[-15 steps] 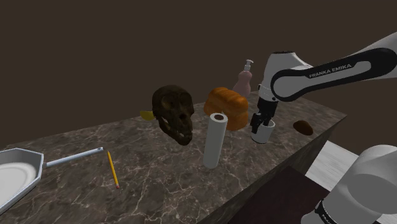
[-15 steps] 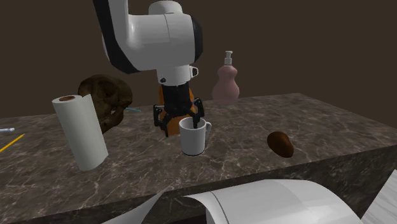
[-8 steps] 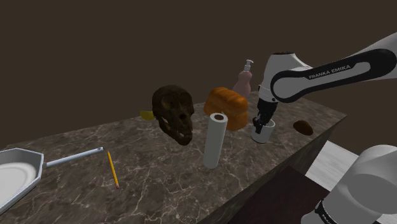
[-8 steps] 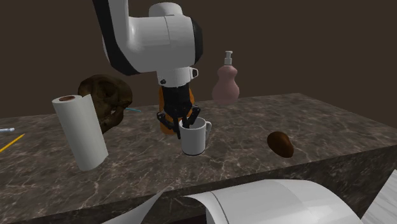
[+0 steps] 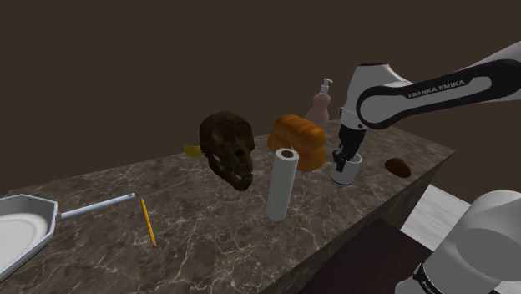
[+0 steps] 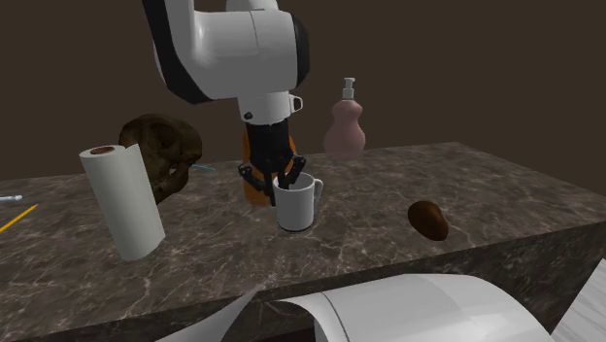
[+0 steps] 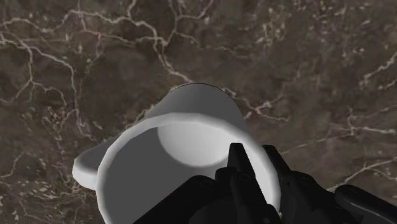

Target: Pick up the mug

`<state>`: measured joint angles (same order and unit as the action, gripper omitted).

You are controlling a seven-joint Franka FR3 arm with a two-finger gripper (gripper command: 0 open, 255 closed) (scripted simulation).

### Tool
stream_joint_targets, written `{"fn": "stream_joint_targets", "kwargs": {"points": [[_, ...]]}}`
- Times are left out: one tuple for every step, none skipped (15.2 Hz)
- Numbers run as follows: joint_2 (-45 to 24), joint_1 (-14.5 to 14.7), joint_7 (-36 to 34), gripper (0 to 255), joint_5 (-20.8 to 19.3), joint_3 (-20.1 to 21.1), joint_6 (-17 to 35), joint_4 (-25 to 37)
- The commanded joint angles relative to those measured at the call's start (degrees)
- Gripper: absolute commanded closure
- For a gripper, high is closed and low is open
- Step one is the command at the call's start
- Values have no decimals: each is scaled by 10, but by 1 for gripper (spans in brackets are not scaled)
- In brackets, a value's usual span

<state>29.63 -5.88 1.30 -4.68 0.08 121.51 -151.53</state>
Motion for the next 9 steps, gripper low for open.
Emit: {"fn": "stream_joint_targets", "kwargs": {"points": [[9,1,1,255,1,1,-20,11],[12,1,1,255,2,1,-29,16],[15,1,2,255,2,1,-37,22],[18,1,3,255,2,1,-46,28],[21,1,3,255,3,1,-55,34],[24,1,4,255,3,1,-63,40],[26,2,4,255,3,1,-72,46],[28,2,5,255,4,1,-80,52],[30,2,6,255,4,1,-89,58]]}}
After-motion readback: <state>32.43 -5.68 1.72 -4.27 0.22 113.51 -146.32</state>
